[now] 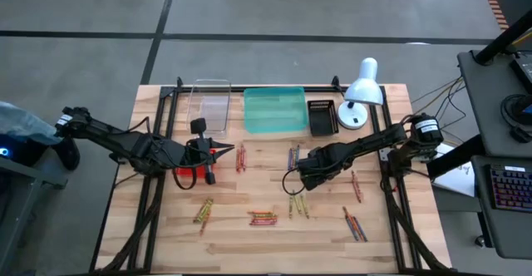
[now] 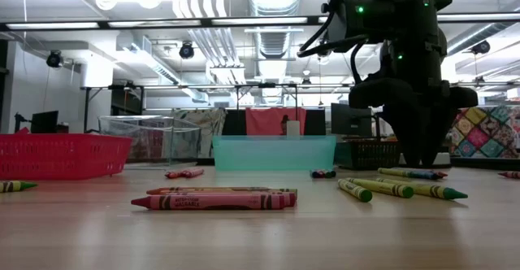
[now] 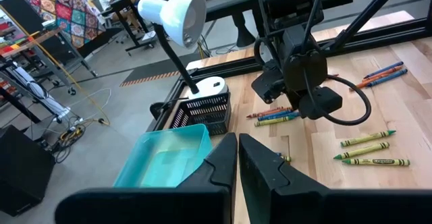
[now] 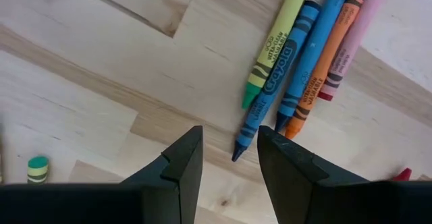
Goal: Sort crayons
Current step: Put the blue crayon into the black bin
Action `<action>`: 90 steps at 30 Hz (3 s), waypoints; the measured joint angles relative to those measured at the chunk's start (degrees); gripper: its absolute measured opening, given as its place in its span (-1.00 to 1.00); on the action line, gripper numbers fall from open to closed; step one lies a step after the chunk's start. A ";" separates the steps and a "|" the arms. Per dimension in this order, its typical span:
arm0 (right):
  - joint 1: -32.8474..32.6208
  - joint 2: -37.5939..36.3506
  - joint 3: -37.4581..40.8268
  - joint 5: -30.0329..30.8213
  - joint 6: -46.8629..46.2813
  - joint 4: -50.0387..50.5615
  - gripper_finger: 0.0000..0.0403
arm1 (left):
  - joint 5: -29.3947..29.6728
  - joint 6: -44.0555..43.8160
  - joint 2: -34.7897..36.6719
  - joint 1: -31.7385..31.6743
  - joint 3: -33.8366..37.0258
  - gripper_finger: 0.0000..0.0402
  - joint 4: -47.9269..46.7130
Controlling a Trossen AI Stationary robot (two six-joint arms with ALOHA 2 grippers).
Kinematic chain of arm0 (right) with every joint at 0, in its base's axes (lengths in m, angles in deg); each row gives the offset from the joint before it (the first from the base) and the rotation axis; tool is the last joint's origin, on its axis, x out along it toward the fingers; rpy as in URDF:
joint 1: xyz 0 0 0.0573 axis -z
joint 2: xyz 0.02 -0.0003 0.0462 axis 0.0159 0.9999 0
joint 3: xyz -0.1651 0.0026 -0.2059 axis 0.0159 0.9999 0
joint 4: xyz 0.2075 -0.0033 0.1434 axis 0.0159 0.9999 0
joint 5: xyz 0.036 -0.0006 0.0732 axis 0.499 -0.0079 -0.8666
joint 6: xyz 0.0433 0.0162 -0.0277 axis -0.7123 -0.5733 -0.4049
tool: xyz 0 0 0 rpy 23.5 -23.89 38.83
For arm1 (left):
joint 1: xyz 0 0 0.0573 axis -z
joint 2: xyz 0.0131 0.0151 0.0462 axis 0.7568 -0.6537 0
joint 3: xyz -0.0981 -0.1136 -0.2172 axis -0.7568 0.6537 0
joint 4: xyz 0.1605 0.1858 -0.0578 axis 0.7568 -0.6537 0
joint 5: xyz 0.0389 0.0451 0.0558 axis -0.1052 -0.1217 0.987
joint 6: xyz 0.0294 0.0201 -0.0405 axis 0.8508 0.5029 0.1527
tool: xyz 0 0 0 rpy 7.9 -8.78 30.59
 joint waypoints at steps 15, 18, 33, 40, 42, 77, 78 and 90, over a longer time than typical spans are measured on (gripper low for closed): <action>0.00 2.60 0.03 -0.34 -0.58 -0.11 -0.33 | 0.00 0.21 0.00 0.00 0.02 -1.00 0.00; 0.00 2.62 0.03 -0.34 -0.56 -0.53 -0.35 | 0.00 0.23 0.00 0.00 0.02 -1.00 0.00; 0.00 2.67 0.32 1.02 -0.58 -3.01 -0.60 | 0.00 0.23 0.00 0.00 0.02 -1.00 0.00; 0.03 2.67 0.62 1.36 -0.56 -3.48 -0.67 | 0.00 0.23 0.00 0.00 0.02 -1.00 0.00; 0.00 2.67 0.84 1.47 -0.56 -4.05 -0.68 | 0.00 0.23 -0.01 0.00 0.02 -1.00 0.00; 0.04 2.17 0.85 2.38 1.34 -5.14 -0.94 | -0.02 -0.08 0.00 0.00 0.02 -1.00 0.04; 0.07 2.02 0.41 2.64 1.75 -5.13 -0.95 | -0.02 -0.22 -0.01 0.00 0.02 -1.00 0.04; 0.70 0.72 -8.61 6.30 6.77 4.27 -0.95 | -0.04 -0.25 -0.02 0.00 0.02 -1.00 0.22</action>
